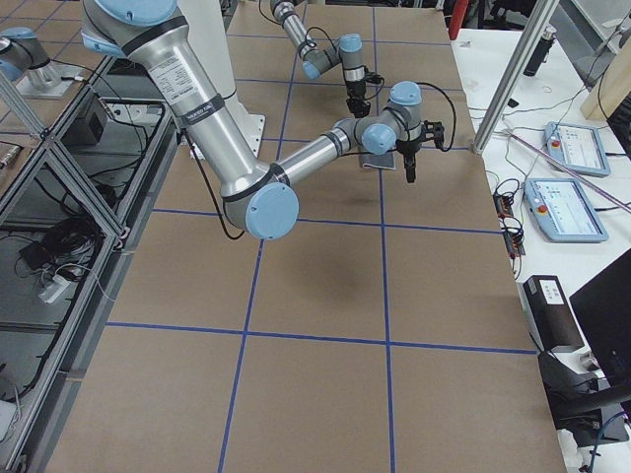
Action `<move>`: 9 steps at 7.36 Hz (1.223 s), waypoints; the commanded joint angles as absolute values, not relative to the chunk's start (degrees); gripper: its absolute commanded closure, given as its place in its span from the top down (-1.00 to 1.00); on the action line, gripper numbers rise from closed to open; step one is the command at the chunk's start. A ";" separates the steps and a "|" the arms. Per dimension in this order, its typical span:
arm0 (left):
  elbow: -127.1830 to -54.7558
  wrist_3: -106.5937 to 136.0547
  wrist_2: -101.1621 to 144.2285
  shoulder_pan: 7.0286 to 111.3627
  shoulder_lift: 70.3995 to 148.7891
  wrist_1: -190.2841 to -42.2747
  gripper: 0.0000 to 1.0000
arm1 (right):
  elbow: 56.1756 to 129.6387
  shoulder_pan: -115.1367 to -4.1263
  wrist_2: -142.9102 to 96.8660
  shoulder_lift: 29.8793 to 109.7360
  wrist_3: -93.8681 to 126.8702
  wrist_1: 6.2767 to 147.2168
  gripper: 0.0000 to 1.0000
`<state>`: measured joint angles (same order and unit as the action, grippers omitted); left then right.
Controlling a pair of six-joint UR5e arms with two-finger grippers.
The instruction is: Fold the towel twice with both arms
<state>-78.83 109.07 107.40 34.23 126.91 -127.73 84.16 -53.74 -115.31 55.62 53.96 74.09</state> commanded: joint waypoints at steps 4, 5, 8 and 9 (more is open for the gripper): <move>-78.84 109.16 107.40 34.37 126.39 -127.71 -0.07 | 84.20 -53.70 -115.31 55.63 53.96 74.00 0.98; -78.84 109.16 107.40 34.37 126.47 -127.71 -0.07 | 84.20 -53.79 -115.31 55.55 53.96 74.00 0.98; -78.84 109.25 107.40 34.28 126.47 -127.71 -0.39 | 84.20 -53.79 -115.31 55.63 53.88 74.00 0.98; -78.84 109.25 107.40 34.28 126.47 -127.79 -0.62 | 84.20 -53.70 -115.31 55.63 53.88 74.00 0.98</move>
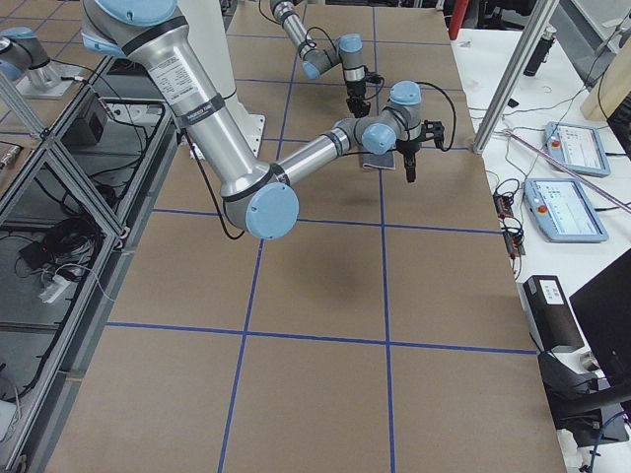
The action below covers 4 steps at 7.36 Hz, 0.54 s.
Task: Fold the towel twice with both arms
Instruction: 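Hold the strip's end closed in the left gripper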
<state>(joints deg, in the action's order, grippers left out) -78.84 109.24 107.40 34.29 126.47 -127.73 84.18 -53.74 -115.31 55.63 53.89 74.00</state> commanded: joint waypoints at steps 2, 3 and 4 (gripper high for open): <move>-79.01 109.07 107.40 34.28 126.56 -127.79 -0.95 | 84.20 -53.70 -115.40 55.63 53.88 74.00 0.98; -79.45 109.07 107.40 34.28 126.56 -127.71 -1.00 | 84.20 -53.79 -115.40 55.63 53.88 74.00 0.98; -79.80 109.07 107.40 34.28 126.56 -127.71 -1.00 | 84.11 -53.70 -115.40 55.63 53.88 74.00 0.98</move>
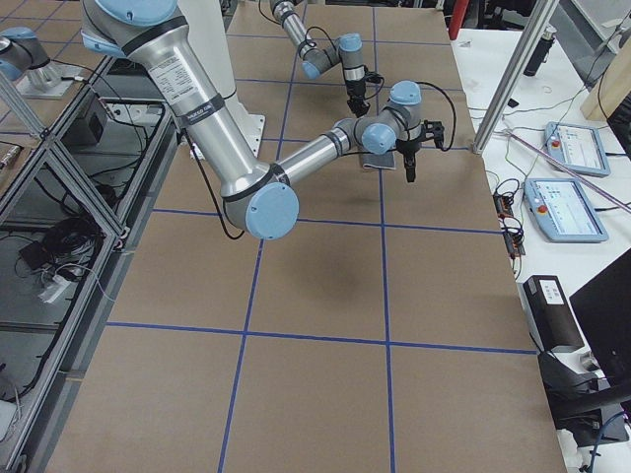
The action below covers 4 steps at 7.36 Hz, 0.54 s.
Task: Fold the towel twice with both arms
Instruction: 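Hold the strip's end closed in the left gripper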
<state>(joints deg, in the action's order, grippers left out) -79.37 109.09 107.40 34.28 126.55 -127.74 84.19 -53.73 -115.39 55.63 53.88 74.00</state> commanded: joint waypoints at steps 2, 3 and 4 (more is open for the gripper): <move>-80.16 109.07 106.79 34.28 127.26 -127.53 -1.00 | 84.20 -53.79 -115.40 55.72 53.88 74.00 0.98; -80.16 109.07 105.83 34.02 127.79 -127.44 -1.00 | 84.20 -53.79 -115.40 55.81 53.88 74.00 0.98; -80.07 108.99 104.86 34.01 128.84 -127.44 -1.00 | 84.20 -53.79 -115.40 55.81 53.88 74.00 0.98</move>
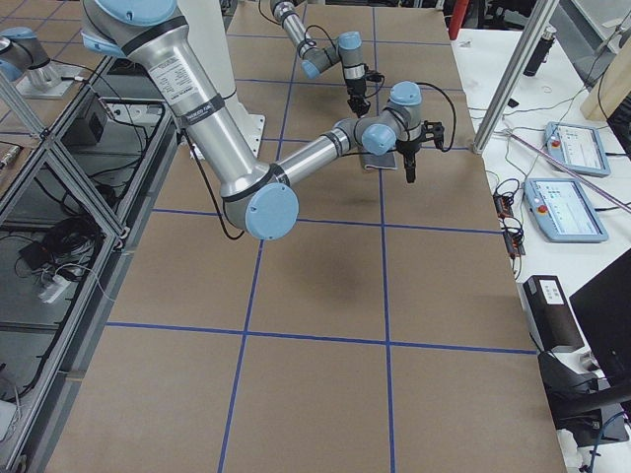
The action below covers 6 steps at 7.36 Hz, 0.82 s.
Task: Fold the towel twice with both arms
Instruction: 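Lift the strip's end with the left gripper and pull it back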
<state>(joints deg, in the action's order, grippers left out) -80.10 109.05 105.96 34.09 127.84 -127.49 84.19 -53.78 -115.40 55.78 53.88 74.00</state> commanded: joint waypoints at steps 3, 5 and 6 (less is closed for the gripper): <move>-79.63 104.25 103.27 33.75 132.26 -127.09 -1.00 | 84.20 -53.88 -115.40 55.90 53.88 74.09 0.98; -79.02 103.19 101.35 33.14 134.20 -126.74 -1.00 | 84.11 -54.66 -115.84 55.99 53.79 74.09 0.98; -79.01 103.10 101.25 32.96 134.47 -126.83 -1.00 | 84.11 -55.10 -116.36 55.99 53.62 74.09 0.98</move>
